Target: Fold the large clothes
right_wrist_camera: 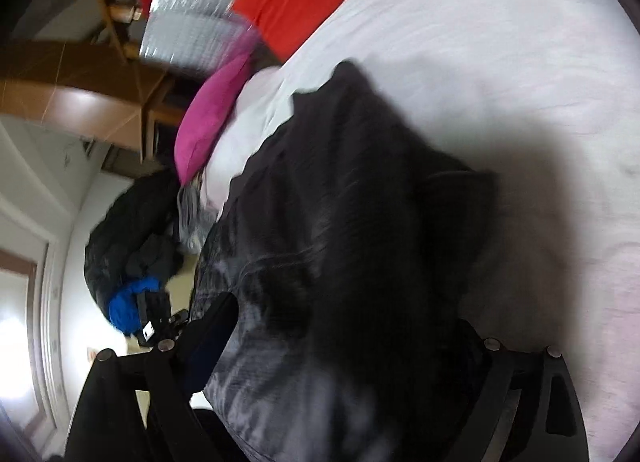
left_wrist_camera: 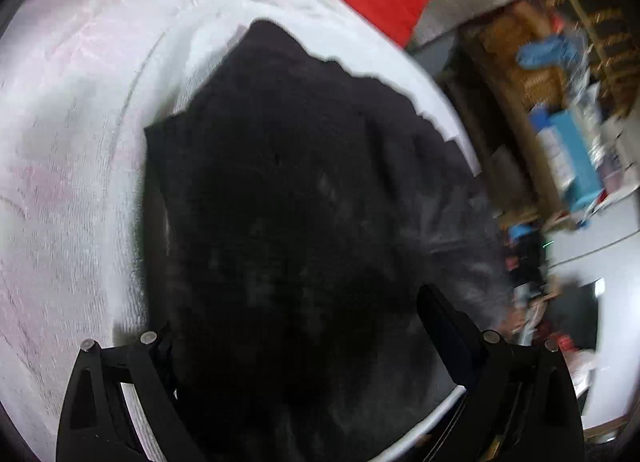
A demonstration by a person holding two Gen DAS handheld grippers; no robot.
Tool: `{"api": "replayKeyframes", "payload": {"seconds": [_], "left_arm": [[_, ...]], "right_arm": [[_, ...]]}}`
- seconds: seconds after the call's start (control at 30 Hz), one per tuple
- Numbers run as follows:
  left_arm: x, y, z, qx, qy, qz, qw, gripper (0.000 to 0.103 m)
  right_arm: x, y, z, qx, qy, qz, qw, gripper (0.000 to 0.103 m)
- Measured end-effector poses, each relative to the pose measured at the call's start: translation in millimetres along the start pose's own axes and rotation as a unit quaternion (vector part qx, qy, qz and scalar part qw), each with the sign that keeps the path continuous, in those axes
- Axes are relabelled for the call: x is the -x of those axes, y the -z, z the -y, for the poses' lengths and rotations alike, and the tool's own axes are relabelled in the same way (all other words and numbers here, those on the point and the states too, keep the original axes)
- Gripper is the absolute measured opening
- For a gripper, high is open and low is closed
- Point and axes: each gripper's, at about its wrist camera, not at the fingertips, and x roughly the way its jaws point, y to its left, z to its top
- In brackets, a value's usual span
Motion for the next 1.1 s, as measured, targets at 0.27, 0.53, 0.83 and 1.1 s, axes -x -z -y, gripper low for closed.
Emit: {"api": "replayKeyframes", "payload": {"seconds": [0.27,0.53,0.83,1.1], "left_arm": [[-6,-3,12,-0.005,0.025,0.014,0.9996,0.092],[11,3,9,0.004,0.017,0.051,0.9985,0.047],[37,6,36,-0.037,0.016,0.1,0.9942,0.029],[70,13,54,-0.054,0.028,0.152,0.9865,0.027]], "right_arm": [[-24,2,-18,0.005,-0.002,-0.008,1.0,0.094],[-26,9,-33,0.036,0.043,0.005,0.998,0.081],[-23,14,-76,0.098,0.056,0.028,0.993,0.053],[-5,16,-99,0.119,0.039,0.062,0.99,0.044]]}}
